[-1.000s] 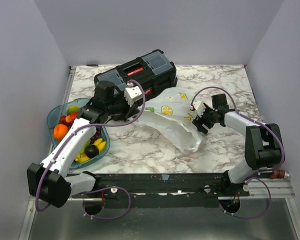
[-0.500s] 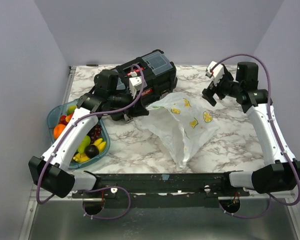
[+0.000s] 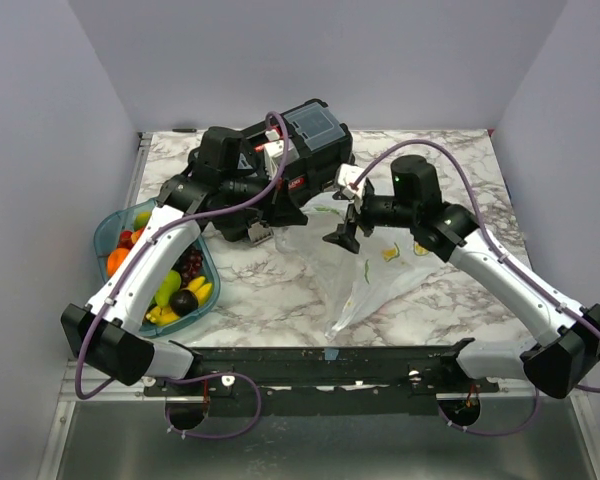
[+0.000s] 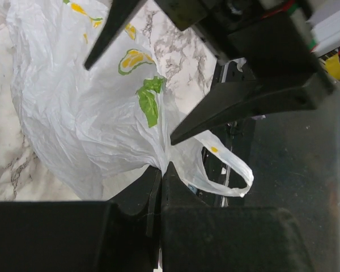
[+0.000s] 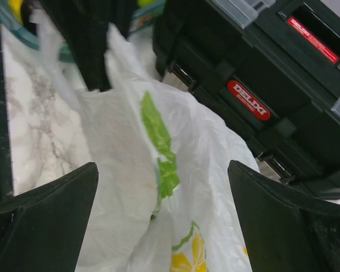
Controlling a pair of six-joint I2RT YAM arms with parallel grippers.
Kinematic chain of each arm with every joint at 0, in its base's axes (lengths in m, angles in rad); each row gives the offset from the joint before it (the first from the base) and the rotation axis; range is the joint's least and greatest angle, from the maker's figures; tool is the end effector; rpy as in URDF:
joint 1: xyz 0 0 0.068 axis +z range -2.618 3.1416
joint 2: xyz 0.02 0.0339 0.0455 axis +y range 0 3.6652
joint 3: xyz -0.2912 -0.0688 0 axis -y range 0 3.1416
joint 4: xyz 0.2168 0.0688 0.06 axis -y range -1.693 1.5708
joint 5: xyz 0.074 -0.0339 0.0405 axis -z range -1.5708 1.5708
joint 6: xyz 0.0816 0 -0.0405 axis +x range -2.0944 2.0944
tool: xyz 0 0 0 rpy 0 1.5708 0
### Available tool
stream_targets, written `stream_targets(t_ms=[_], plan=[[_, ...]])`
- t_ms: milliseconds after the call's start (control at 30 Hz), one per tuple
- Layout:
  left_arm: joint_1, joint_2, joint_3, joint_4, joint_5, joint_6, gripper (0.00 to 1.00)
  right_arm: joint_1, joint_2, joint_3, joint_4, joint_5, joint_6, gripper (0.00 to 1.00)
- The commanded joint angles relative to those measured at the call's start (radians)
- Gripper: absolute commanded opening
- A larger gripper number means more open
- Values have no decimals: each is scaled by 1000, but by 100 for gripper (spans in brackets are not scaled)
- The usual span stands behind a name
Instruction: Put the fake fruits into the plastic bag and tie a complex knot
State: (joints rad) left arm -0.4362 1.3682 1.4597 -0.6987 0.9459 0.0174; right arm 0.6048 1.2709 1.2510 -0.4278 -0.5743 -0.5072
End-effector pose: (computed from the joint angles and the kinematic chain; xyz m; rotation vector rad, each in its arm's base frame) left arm 0.2184 -0.1748 0.4088 1.0070 1.8960 -1.2634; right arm 0.2054 0.1959 0.3857 -1.3469 1.4760 0.6398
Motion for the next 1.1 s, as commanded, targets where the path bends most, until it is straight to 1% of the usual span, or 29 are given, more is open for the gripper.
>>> stream_targets(t_ms=[0, 100, 167, 233, 300, 400, 467, 500, 533, 567, 600, 633, 667, 700, 733, 833, 900, 933, 1000, 1067], plan=[[-18, 0, 17, -13, 43, -12, 0, 25, -14, -80, 276, 168, 80, 100], [-16, -1, 26, -7, 43, -33, 0, 51, 4, -120, 326, 283, 79, 99], [-3, 0, 37, -5, 22, -66, 0, 52, 7, -142, 311, 397, 67, 99], [21, -5, 31, 19, 6, -126, 0, 52, -7, -173, 264, 498, 61, 100], [45, -21, 4, 62, 1, -182, 0, 52, -38, -212, 189, 566, 59, 100], [57, -44, -29, 91, -22, -206, 0, 52, -87, -302, 108, 690, 51, 100], [78, -47, -42, 98, -28, -219, 0, 49, -117, -369, 84, 760, 25, 100], [94, -46, -44, 100, -30, -228, 0, 46, -131, -394, 73, 777, 12, 97], [107, -41, -46, 100, -30, -233, 0, 43, -144, -411, 54, 776, 6, 89], [120, -35, -42, 96, -39, -232, 0, 39, -152, -417, 36, 763, 4, 76], [128, -27, -35, 84, -57, -219, 0, 38, -162, -414, 11, 741, 6, 52], [132, -17, -23, 73, -72, -202, 0, 38, -169, -403, -7, 722, 17, 31], [134, -5, -9, 52, -100, -170, 0, 38, -172, -383, -31, 692, 31, 21], [134, 14, 16, 26, -145, -138, 0, 38, -174, -353, -80, 627, 33, 10], [138, 32, 40, 4, -182, -111, 0, 38, -176, -326, -105, 594, 50, 1], [140, 120, 121, -41, -260, -43, 0, 36, -183, -230, -205, 378, 83, 1], [132, 192, 190, -78, -253, 1, 0, 36, -179, -185, -226, 290, 143, 1], [123, 226, 230, -99, -253, 29, 2, 36, -171, -165, -228, 271, 186, 1], [94, 264, 278, -133, -275, 95, 16, 36, -151, -147, -230, 282, 250, 1], [76, 271, 309, -156, -282, 141, 39, 27, -146, -161, -221, 315, 296, 1]])
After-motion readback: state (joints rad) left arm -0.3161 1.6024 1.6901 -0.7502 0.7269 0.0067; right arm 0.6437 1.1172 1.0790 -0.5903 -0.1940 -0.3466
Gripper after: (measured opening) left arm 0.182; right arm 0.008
